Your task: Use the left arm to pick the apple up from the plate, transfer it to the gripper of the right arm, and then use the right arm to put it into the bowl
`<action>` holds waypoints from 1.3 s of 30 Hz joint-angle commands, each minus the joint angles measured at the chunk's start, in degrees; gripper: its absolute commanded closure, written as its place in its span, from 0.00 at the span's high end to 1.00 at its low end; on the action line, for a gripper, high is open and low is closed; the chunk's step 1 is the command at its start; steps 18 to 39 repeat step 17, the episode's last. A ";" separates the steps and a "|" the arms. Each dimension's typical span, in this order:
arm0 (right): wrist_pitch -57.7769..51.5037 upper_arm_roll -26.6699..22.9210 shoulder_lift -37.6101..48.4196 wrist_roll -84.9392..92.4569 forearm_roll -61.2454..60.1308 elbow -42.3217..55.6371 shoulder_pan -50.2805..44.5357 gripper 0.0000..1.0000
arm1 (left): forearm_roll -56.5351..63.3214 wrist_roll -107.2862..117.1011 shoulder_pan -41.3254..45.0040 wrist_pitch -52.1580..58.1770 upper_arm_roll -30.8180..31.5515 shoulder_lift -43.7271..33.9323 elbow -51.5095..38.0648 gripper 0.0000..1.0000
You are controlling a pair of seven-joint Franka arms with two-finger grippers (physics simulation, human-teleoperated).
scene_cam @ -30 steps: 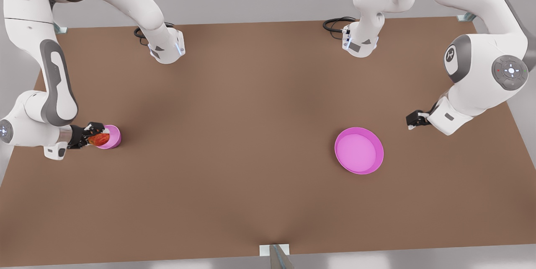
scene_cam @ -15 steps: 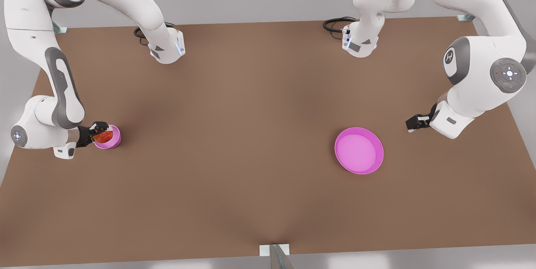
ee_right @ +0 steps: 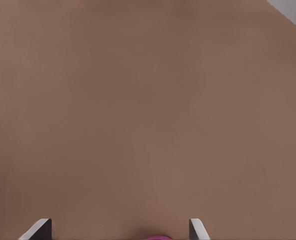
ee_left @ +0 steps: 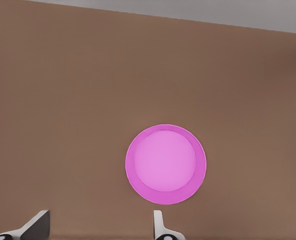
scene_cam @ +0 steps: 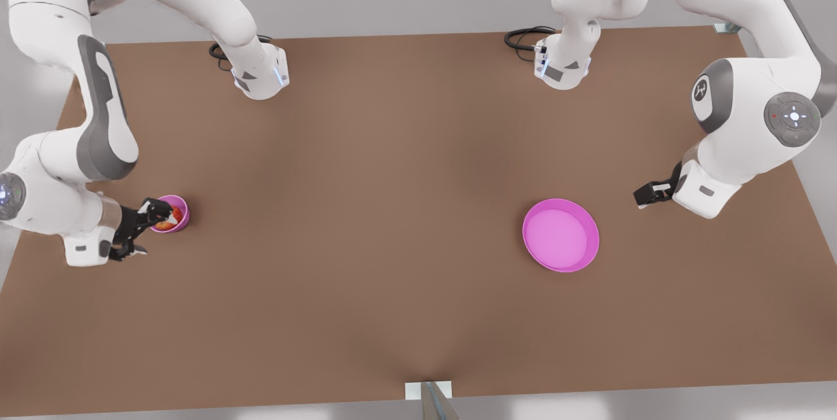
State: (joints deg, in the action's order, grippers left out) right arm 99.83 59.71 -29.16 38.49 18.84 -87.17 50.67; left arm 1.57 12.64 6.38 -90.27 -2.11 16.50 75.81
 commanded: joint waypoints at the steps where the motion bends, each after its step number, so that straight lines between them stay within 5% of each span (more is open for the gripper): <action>1: -11.91 4.36 0.16 -30.92 5.06 4.53 -3.28 1.00 | 0.18 2.21 0.04 -0.52 0.00 -0.07 -0.05 1.00; 3: -22.75 6.46 0.16 -36.82 4.62 15.62 -11.13 1.00 | 0.27 -0.50 0.04 -1.93 0.00 0.54 -0.40 1.00; 5: -21.87 8.58 0.33 -37.09 3.13 15.62 -10.86 1.00 | 0.36 -3.06 0.04 -2.02 0.00 0.63 -0.75 1.00; 6: -21.16 5.34 4.72 -37.61 1.81 14.92 -12.79 1.00 | 0.36 -3.06 0.04 -2.02 0.09 1.07 -1.19 1.00; 7: -20.90 -14.74 10.87 -37.09 -7.48 14.39 -24.37 1.00 | 0.36 -3.06 0.04 -1.93 0.00 1.69 -2.07 1.00; 8: -18.45 -43.22 19.83 -35.86 -19.71 8.78 -42.90 1.00 | 0.36 -3.06 -0.05 -1.93 0.09 1.87 -2.25 1.00; 9: -16.07 -61.27 24.15 -32.87 -19.90 4.02 -57.34 1.00 | 0.36 -3.06 0.04 -1.84 0.09 1.95 -2.25 1.00; 10: -16.24 -63.40 25.47 -32.95 -19.81 4.11 -57.79 1.00 | 0.36 -3.06 -0.05 -1.66 0.09 1.86 -2.25 1.00; 39: -14.93 -63.75 22.57 -38.93 -19.64 5.52 -54.80 1.00 | 0.27 -3.06 0.04 -1.58 0.09 1.86 -2.34 1.00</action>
